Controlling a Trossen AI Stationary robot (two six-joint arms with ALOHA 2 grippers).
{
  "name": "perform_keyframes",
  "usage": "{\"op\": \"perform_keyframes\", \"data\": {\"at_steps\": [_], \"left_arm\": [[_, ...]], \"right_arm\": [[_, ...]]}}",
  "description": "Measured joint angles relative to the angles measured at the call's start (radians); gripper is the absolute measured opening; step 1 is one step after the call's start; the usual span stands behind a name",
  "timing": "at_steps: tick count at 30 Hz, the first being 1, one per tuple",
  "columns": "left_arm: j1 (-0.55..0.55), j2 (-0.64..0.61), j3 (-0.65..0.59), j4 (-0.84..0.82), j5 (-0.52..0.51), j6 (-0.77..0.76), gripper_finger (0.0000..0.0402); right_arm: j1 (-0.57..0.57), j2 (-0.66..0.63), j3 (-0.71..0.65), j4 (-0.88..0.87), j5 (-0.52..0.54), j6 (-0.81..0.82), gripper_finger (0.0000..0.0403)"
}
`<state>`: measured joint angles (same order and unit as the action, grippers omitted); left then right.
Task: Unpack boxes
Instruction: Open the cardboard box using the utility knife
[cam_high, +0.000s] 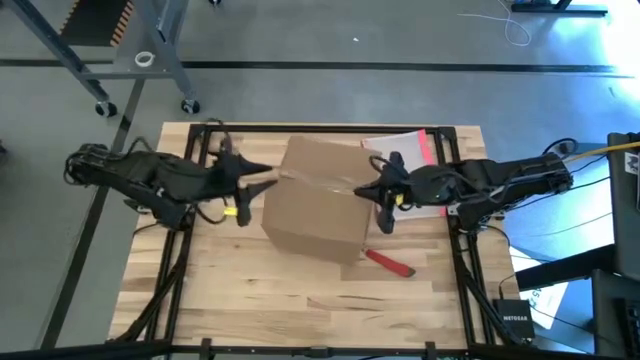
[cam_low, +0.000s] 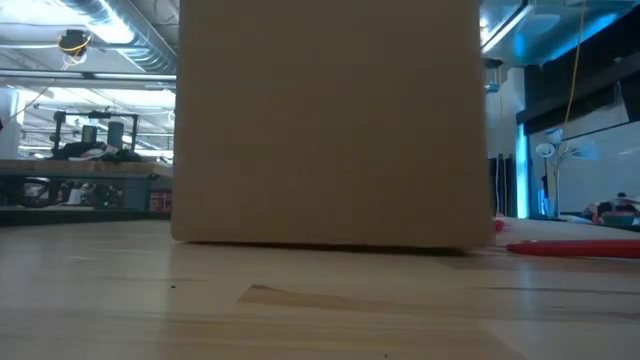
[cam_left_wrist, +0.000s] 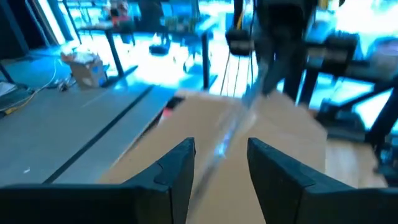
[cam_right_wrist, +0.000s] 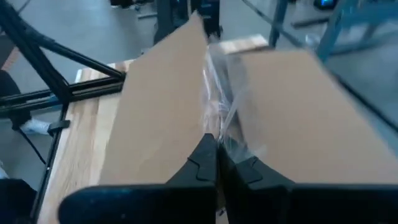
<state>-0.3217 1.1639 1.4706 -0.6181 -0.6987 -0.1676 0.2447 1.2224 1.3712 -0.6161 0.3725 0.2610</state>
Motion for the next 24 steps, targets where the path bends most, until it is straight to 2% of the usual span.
{"op": "perform_keyframes", "data": {"at_steps": [5, 11, 21, 24], "left_arm": [[0.032, -0.019, 0.001, 0.016, -0.001, -0.011, 0.0141], [0.058, 0.017, -0.029, -0.029, 0.001, -0.023, 0.0141], [0.139, 0.084, -0.069, 0.023, 0.055, 0.176, 0.0141], [0.166, 0.087, -0.069, 0.041, 0.145, 0.19, 0.0141]], "right_arm": [[0.0, 0.0, 0.02, 0.004, -0.015, -0.1, 0.0], [-0.003, 0.02, 0.022, -0.029, -0.025, -0.117, 0.0], [-0.003, 0.038, 0.023, -0.068, -0.025, -0.139, 0.0], [-0.003, 0.043, 0.023, -0.077, -0.025, -0.108, 0.0]]}}
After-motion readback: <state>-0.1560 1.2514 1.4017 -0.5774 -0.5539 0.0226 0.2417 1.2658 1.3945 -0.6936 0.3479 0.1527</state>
